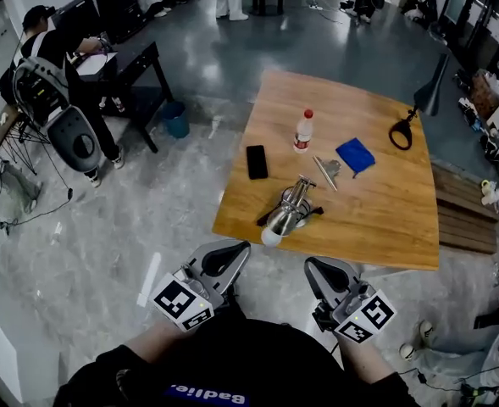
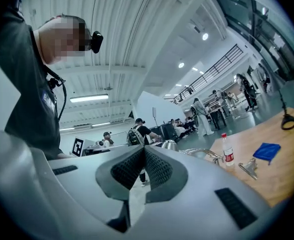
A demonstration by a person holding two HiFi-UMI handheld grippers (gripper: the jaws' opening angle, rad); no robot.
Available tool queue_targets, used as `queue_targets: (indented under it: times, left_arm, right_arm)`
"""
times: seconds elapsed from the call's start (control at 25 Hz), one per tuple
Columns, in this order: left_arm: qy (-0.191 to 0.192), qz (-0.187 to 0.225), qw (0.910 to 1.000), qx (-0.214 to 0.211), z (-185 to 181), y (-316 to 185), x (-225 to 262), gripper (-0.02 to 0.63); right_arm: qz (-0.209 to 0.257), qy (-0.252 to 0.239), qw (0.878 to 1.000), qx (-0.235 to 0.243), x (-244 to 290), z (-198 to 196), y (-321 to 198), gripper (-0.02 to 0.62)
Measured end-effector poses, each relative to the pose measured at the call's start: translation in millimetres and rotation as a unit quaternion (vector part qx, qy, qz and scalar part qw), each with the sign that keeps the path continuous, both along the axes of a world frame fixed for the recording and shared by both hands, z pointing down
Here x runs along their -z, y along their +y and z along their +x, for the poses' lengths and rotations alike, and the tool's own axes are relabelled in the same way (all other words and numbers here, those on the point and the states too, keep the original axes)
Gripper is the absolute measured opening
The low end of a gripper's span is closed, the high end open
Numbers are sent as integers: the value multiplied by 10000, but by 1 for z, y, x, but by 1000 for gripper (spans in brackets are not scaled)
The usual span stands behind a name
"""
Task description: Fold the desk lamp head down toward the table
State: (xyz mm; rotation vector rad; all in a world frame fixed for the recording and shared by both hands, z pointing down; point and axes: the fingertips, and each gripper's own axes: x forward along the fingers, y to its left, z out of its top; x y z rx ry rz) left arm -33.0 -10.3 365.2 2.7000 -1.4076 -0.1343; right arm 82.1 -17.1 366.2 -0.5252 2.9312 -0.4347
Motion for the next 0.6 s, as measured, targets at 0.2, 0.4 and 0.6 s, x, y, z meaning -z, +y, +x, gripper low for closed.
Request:
queue_targets:
  times: [0.2, 0.4, 0.6]
  left_arm:
    - [-6, 64, 9984, -570, -27, -55, -10, 9]
    - [-162, 89, 9925, -1207, -38, -108, -29, 9]
    - [-551, 23, 9837, -1713, -20, -145, -69, 9]
  right_arm:
    - [-65, 265, 9968, -747, 2, -11, -41, 5]
    - [-3, 446, 9887, -1430, 6, -19, -81, 5]
    - [-68, 538, 9835, -1724, 1, -16, -102, 5]
